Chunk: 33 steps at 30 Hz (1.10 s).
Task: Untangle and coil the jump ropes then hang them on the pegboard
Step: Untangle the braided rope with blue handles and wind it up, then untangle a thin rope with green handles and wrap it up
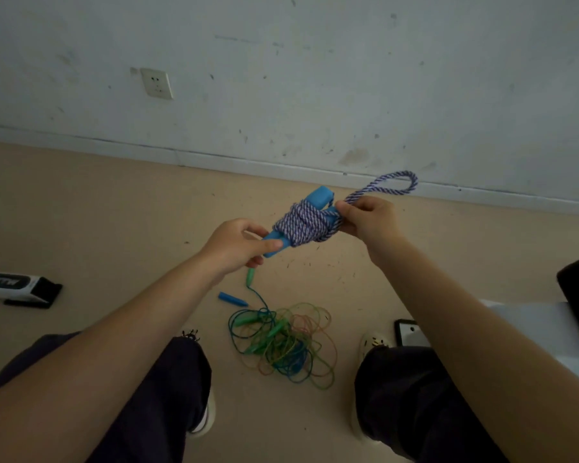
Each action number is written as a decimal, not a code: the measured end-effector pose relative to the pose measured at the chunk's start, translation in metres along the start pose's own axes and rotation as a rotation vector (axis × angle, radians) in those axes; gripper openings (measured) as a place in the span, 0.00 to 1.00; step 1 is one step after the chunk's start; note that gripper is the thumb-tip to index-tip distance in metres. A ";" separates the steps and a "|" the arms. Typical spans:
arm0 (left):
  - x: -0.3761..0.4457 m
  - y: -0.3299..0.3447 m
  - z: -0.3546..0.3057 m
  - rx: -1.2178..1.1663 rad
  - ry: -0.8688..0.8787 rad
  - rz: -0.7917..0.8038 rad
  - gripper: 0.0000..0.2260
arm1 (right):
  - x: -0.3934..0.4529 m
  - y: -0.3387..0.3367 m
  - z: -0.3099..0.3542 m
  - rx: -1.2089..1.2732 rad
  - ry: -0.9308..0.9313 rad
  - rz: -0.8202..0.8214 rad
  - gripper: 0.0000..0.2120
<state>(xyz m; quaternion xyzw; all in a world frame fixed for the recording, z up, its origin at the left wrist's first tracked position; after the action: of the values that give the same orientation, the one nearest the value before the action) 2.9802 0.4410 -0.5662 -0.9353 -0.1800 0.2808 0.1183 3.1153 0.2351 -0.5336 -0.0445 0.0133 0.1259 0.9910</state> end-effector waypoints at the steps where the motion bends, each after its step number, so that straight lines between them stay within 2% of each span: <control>1: 0.011 -0.001 0.000 -0.019 -0.010 -0.033 0.18 | 0.010 0.005 -0.008 0.009 0.017 0.007 0.08; 5: 0.073 0.012 0.023 -0.078 -0.080 -0.107 0.17 | 0.044 0.022 -0.070 0.001 0.118 -0.013 0.07; 11: 0.190 0.061 0.126 -0.034 -0.237 -0.123 0.18 | 0.084 0.028 -0.240 -0.144 0.378 -0.059 0.08; 16: 0.271 0.085 0.173 0.041 -0.197 -0.156 0.15 | 0.131 0.038 -0.325 -0.172 0.414 -0.038 0.11; 20: 0.317 0.093 0.191 0.089 -0.164 -0.118 0.25 | 0.167 0.061 -0.350 -0.178 0.328 0.140 0.13; 23: 0.330 0.104 0.205 0.239 -0.185 0.010 0.31 | 0.169 0.067 -0.371 -0.308 0.368 0.259 0.33; 24: 0.329 0.105 0.211 0.301 -0.186 0.020 0.31 | 0.163 0.064 -0.379 -0.364 0.388 0.277 0.36; 28: 0.298 0.090 0.234 0.463 -0.187 -0.090 0.33 | 0.117 0.058 -0.398 -0.535 0.384 0.349 0.30; 30: 0.273 0.085 0.252 0.541 -0.187 -0.114 0.36 | 0.085 0.061 -0.412 -0.588 0.412 0.479 0.28; 33: 0.240 0.089 0.283 0.669 -0.196 -0.016 0.39 | 0.035 0.071 -0.430 -0.654 0.471 0.732 0.30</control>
<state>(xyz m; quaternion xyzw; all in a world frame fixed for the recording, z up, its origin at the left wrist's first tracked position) 3.0298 0.4911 -0.9411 -0.8118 -0.0959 0.4117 0.4029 3.1245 0.2723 -0.9694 -0.3700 0.2095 0.4471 0.7870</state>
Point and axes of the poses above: each hand's wrist, its own x-axis towards the middle knuckle, its own y-axis out of the palm, z = x × y, the point moved 6 cm from there along x, towards the middle knuckle, and after that the axes turned 9 degrees about -y, right-handed, at the moved point
